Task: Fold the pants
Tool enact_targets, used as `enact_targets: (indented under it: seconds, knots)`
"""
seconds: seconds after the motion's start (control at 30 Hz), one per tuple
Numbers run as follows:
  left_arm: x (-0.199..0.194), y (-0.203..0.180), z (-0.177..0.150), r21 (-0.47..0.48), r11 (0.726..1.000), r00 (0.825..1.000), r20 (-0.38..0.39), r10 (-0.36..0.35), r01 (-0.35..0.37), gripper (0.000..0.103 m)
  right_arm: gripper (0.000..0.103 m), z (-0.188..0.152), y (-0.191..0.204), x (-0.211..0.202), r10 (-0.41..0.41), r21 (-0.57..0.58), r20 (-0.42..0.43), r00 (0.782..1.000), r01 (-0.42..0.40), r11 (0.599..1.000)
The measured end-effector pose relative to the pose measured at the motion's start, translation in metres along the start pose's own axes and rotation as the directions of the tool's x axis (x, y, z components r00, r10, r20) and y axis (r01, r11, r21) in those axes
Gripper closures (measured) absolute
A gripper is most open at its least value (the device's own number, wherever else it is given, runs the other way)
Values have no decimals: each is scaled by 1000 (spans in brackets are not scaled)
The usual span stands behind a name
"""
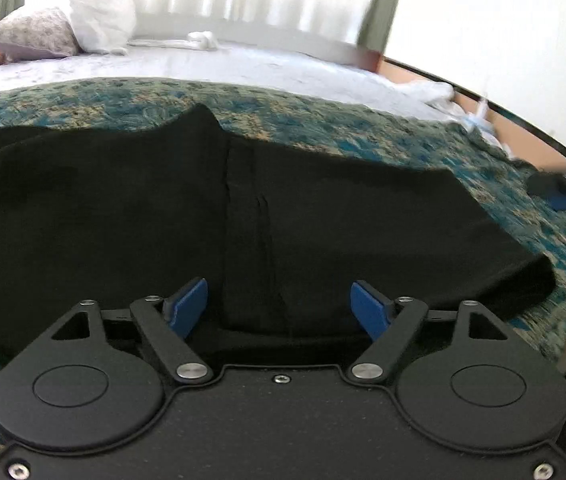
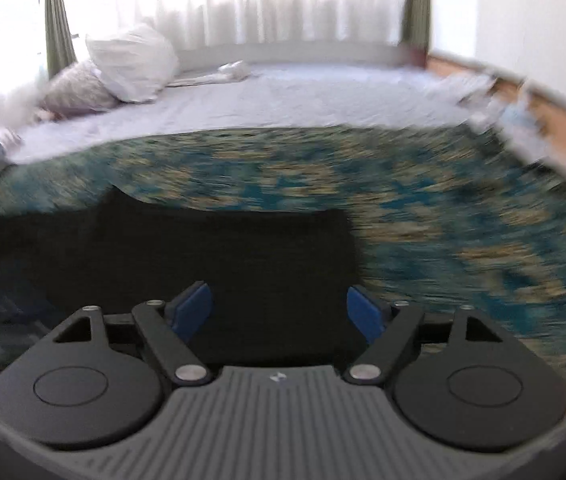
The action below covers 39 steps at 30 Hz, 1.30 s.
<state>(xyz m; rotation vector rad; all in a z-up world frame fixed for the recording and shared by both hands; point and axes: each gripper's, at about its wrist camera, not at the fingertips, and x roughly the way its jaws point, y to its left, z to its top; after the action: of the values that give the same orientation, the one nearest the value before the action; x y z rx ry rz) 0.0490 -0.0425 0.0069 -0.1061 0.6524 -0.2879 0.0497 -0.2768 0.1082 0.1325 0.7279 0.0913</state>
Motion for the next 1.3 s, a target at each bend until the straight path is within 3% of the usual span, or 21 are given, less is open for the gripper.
enact_targets:
  seconds: [0.03, 0.13, 0.3, 0.4, 0.47, 0.5, 0.53, 0.57, 0.7, 0.8, 0.9, 1.0, 1.03, 1.1, 1.13, 1.17, 1.3]
  knots:
    - [0, -2, 0, 4, 1000, 1000, 2, 2, -2, 30, 16, 11, 11, 16, 44, 0, -28, 999, -44, 999]
    - [-1, 0, -3, -26, 1000, 1000, 9, -5, 6, 61, 16, 38, 52, 67, 111, -32, -114, 987, -115, 993]
    - [-5, 13, -7, -101, 995, 999, 34, -13, 17, 82, 14, 69, 125, 158, 134, -98, -270, 954, -165, 981]
    - [-8, 24, -7, -136, 990, 998, 37, -40, 45, 88, 17, 67, 154, 194, 56, -155, -321, 945, -111, 982]
    - [-9, 28, -7, -144, 988, 998, 41, -49, 55, 90, 63, 57, 161, 206, -2, -170, -337, 942, -58, 984]
    - [-10, 29, -7, -140, 989, 998, 46, -48, 54, 91, 68, 53, 161, 205, -18, -169, -312, 950, -36, 985]
    - [-11, 30, -7, -137, 989, 998, 49, -47, 53, 92, 89, 52, 163, 201, -19, -174, -287, 958, -32, 984]
    - [-12, 31, -7, -135, 990, 998, 53, -44, 51, 92, 91, 51, 161, 196, -18, -159, -272, 962, -27, 987]
    - [-29, 36, -3, -139, 989, 994, 107, -36, 50, 93, 92, 58, 160, 177, 51, -101, -202, 978, -73, 992]
    - [-35, 41, -5, -103, 995, 993, 118, 18, -5, 93, 91, 63, 172, 169, 123, -125, -149, 981, -142, 982]
    - [-30, 47, -10, -96, 994, 995, 75, 60, -52, 92, 91, 59, 182, 182, 137, -140, -175, 975, -163, 977]
    - [-34, 52, -13, -112, 993, 997, 65, 49, -42, 88, 87, 46, 187, 205, 128, -150, -227, 965, -165, 975]
    - [-39, 53, -12, -109, 993, 996, 69, 54, -47, 85, 64, 43, 187, 204, 132, -157, -207, 969, -166, 973]
    - [-51, 55, -14, -106, 992, 993, 85, 76, -66, 77, 53, 42, 184, 197, 160, -149, -188, 969, -189, 971]
    - [-58, 58, -13, -109, 991, 992, 95, 87, -77, 69, 42, 42, 181, 192, 181, -129, -185, 966, -207, 970]
    - [-66, 64, -11, -121, 989, 990, 103, 95, -83, 59, 38, 42, 174, 186, 207, -102, -173, 963, -226, 969]
    - [-97, 98, -4, -227, 968, 978, 146, 147, -111, 42, 34, 34, 157, 154, 247, -67, -85, 965, -253, 965]
